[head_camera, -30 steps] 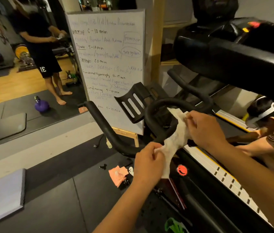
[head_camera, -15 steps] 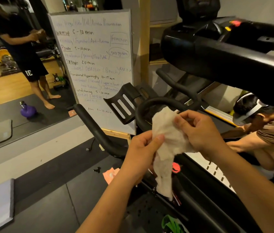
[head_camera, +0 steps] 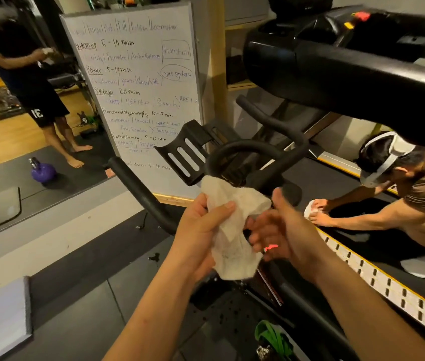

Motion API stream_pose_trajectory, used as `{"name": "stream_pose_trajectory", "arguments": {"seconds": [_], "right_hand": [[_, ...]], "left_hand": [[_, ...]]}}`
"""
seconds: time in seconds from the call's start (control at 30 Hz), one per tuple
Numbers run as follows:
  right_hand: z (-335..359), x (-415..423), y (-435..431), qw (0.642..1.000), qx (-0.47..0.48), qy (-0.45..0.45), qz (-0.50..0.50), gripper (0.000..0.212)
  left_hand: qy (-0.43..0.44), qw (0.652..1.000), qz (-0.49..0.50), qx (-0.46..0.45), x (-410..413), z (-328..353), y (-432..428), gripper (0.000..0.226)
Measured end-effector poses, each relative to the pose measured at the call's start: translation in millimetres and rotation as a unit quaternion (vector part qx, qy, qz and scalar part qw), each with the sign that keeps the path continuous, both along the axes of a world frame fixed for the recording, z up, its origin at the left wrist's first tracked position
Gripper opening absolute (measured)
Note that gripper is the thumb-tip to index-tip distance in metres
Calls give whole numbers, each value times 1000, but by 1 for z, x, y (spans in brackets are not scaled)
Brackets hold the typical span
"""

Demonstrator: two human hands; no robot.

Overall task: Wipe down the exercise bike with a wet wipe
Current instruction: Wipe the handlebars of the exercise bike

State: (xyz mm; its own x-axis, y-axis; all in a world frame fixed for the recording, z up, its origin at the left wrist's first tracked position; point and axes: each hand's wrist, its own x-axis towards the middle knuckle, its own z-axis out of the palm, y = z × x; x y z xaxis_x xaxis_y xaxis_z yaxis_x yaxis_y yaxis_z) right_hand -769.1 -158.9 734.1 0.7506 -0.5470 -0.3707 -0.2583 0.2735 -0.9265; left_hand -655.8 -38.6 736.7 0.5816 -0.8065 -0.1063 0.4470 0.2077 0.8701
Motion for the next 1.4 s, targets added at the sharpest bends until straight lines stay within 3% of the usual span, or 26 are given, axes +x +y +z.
{"name": "stream_pose_trajectory", "arguments": {"seconds": [0.07, 0.23, 0.4, 0.53, 0.63, 0.77, 0.87, 0.93, 1.0, 1.07, 1.13, 1.2, 1.33, 1.4], "right_hand": [[-4, 3, 15, 998, -47, -19, 33, 60], [-9, 15, 19, 986, -124, -80, -73, 23], [-2, 13, 13, 976, -151, -135, -77, 12], [-3, 15, 13, 981, -86, -161, -65, 15], [-4, 18, 10, 980, -72, -147, -110, 11], [-6, 18, -3, 966, -24, -120, -226, 13], [-2, 18, -8, 961, 58, -130, -239, 16], [5, 19, -12, 942, 193, -167, -217, 19], [15, 15, -18, 893, 325, -237, -204, 19], [19, 10, -24, 853, 377, -311, -182, 12], [16, 7, -28, 856, 356, -343, -148, 48], [9, 9, -26, 881, 310, -318, -163, 58], [-17, 12, 3, 927, 213, -165, -261, 31], [-28, 11, 21, 959, 215, -98, -157, 39]], "left_hand": [[-21, 999, 13, 21, -2, -2, 0, 40], [-110, 992, 46, 45, 1, 0, 0, 25], [-156, 978, 120, 74, 0, 1, -3, 15], [-217, 951, 193, 110, -2, 5, -5, 21], [-243, 940, 208, 114, -1, 8, -3, 25], [-206, 955, 190, 94, 5, 11, 6, 14], [-206, 962, 160, 87, 11, 13, 13, 14], [-217, 966, 126, 71, 14, 13, 17, 13], [-264, 958, 76, 84, 18, 14, 23, 12], [-316, 939, 36, 132, 23, 13, 28, 24], [-340, 923, 29, 180, 28, 10, 31, 25], [-280, 943, 34, 177, 28, 8, 31, 17], [-85, 990, 40, 110, 18, 12, 23, 19], [-60, 991, 46, 109, 16, 11, 20, 20]]}}
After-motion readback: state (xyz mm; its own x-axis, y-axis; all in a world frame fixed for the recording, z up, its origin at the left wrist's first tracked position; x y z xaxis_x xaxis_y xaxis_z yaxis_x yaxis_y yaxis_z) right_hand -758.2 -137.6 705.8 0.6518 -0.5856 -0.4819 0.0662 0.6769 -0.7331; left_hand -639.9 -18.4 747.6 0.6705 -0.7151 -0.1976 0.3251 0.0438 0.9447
